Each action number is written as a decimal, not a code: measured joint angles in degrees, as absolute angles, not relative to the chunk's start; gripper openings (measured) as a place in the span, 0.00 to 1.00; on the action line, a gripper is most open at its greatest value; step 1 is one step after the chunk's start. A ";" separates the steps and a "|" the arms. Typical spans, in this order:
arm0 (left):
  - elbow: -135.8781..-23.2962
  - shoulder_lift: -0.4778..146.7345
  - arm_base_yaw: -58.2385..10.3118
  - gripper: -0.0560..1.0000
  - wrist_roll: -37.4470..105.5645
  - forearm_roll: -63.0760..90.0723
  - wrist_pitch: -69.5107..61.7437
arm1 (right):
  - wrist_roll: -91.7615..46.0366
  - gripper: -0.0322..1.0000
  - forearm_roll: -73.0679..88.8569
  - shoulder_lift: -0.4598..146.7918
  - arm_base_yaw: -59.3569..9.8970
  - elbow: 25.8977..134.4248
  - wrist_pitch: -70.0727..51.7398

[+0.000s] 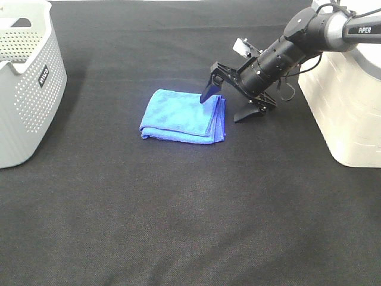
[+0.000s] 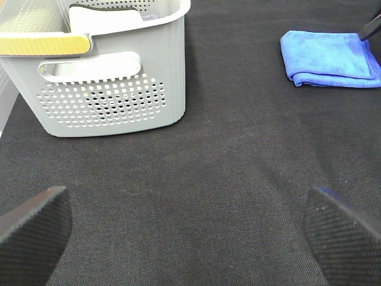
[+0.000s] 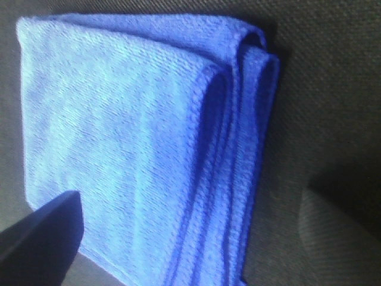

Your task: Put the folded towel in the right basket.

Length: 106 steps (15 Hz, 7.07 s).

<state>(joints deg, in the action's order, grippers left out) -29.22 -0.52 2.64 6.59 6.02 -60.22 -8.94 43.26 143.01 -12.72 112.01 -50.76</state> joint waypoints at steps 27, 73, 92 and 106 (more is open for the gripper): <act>-29.22 -0.52 2.64 0.99 6.59 6.02 -60.22 | 0.00 0.17 32.26 132.64 -10.03 148.80 -69.33; -29.22 -0.52 2.64 0.99 6.59 6.02 -60.22 | 2.92 0.97 2.81 30.60 -1.55 49.56 -70.13; -29.22 -0.52 2.64 0.99 6.59 6.19 -60.22 | -1.49 0.97 -1.20 -0.17 -1.55 26.07 -63.31; -29.22 -0.52 2.64 0.99 6.59 6.19 -60.22 | -1.49 0.97 0.00 -0.17 -1.55 26.07 -63.31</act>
<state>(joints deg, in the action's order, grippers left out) -29.22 -0.52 2.64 6.59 6.19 -60.22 -1.49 0.00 -0.17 -1.55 26.07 -63.31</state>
